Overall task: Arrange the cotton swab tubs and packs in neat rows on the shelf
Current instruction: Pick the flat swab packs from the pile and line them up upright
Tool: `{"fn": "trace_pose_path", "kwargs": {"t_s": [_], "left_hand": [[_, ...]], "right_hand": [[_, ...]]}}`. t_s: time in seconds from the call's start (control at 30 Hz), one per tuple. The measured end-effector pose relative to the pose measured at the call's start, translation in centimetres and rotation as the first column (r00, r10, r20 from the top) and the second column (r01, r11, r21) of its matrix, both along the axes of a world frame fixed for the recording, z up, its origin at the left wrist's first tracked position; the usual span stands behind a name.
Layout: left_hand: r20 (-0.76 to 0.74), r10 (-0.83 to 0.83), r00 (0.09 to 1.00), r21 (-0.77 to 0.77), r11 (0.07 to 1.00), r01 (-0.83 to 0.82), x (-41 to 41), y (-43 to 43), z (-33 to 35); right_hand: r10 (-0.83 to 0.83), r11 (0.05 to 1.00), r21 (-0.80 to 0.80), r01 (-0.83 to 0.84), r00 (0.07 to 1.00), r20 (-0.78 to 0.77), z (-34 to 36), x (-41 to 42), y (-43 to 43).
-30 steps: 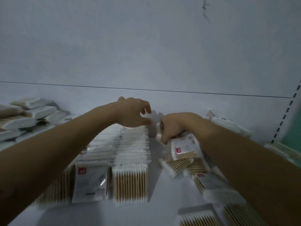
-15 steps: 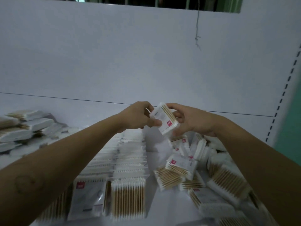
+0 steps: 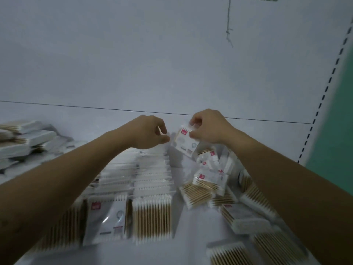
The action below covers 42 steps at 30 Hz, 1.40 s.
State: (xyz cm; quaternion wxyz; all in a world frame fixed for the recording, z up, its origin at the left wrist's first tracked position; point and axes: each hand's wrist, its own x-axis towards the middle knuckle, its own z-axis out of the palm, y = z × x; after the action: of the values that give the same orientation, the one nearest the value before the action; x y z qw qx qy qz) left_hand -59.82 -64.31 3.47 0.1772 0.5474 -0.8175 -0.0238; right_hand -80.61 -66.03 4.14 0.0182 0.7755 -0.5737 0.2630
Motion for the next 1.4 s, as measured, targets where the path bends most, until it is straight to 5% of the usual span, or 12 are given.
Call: {"fn": "trace_pose_path", "kwargs": {"t_s": [0.13, 0.4, 0.57, 0.77, 0.93, 1.07, 1.2, 1.4], "left_hand": [[0.127, -0.045, 0.991, 0.057, 0.998, 0.039, 0.3, 0.4, -0.8], [0.302, -0.032, 0.953, 0.104, 0.995, 0.001, -0.1, -0.5, -1.6], [0.388, -0.041, 0.921, 0.125, 0.992, -0.008, 0.5, -0.9, -2.0], [0.406, -0.054, 0.912, 0.115, 0.993, 0.007, 0.6, -0.9, -2.1], [0.416, -0.045, 0.908, 0.041, 0.999, 0.031, 0.0, -0.8, -1.1], [0.328, -0.101, 0.939, 0.018, 0.995, 0.1, -1.7, -0.6, -1.4], [0.356, -0.127, 0.926, 0.03, 0.992, 0.124, -3.1, -0.3, -1.6], [0.366, -0.141, 0.92, 0.048, 0.99, 0.132, -3.9, 0.2, -1.7]], "right_hand": [[-0.012, 0.997, 0.066, 0.038, 0.931, -0.364, -3.1, 2.4, -2.0], [-0.014, 1.0, -0.014, 0.009, 0.881, -0.473, -5.5, 4.8, -5.0], [-0.025, 0.988, -0.129, -0.079, 0.755, -0.655, -6.7, 4.6, -5.4], [0.066, 0.995, -0.026, -0.094, 0.842, -0.535, -6.9, 4.3, -5.7], [0.15, 0.985, 0.107, -0.136, 0.979, -0.135, -4.7, 2.7, -4.3], [0.036, 0.994, 0.107, -0.002, 0.948, -0.317, -1.7, -0.3, -3.3], [-0.047, 0.983, 0.116, 0.144, 0.802, -0.596, -2.0, -1.5, -2.9], [-0.09, 0.981, 0.061, 0.186, 0.705, -0.704, -5.0, -2.1, -2.9]]}}
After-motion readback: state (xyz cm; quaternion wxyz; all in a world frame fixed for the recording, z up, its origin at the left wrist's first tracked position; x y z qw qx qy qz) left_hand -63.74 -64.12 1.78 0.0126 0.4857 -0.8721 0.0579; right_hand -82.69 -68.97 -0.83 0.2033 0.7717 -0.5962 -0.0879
